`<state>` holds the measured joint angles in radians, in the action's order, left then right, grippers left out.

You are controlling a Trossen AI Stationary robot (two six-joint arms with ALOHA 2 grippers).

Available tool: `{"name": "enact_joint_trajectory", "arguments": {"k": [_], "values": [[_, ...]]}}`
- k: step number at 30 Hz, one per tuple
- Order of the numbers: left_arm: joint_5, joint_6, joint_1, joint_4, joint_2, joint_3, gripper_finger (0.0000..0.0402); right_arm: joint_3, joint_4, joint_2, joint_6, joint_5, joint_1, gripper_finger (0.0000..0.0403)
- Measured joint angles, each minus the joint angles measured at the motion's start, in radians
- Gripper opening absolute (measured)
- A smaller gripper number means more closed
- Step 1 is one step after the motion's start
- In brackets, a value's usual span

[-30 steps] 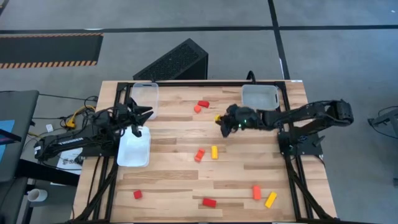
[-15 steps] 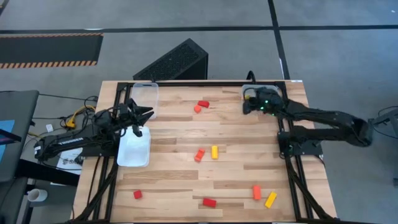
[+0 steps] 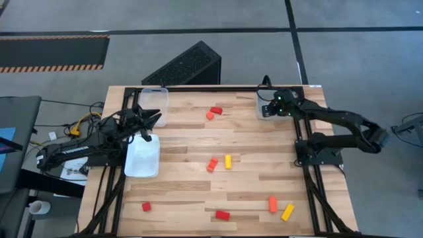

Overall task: Sort & place blocks by color
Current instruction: Put the top right yellow block into the gray bin, then put the top orange block into the white bin

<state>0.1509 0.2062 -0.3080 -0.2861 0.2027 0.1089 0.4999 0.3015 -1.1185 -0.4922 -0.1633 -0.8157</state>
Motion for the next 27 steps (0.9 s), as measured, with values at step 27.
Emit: {"name": "enact_joint_trajectory", "arguments": {"k": [27], "values": [[-0.037,0.069,0.0,0.019,0.0,0.0,0.0093,0.002,-0.121,0.318,0.108,-0.062,0.453,0.0255]]}}
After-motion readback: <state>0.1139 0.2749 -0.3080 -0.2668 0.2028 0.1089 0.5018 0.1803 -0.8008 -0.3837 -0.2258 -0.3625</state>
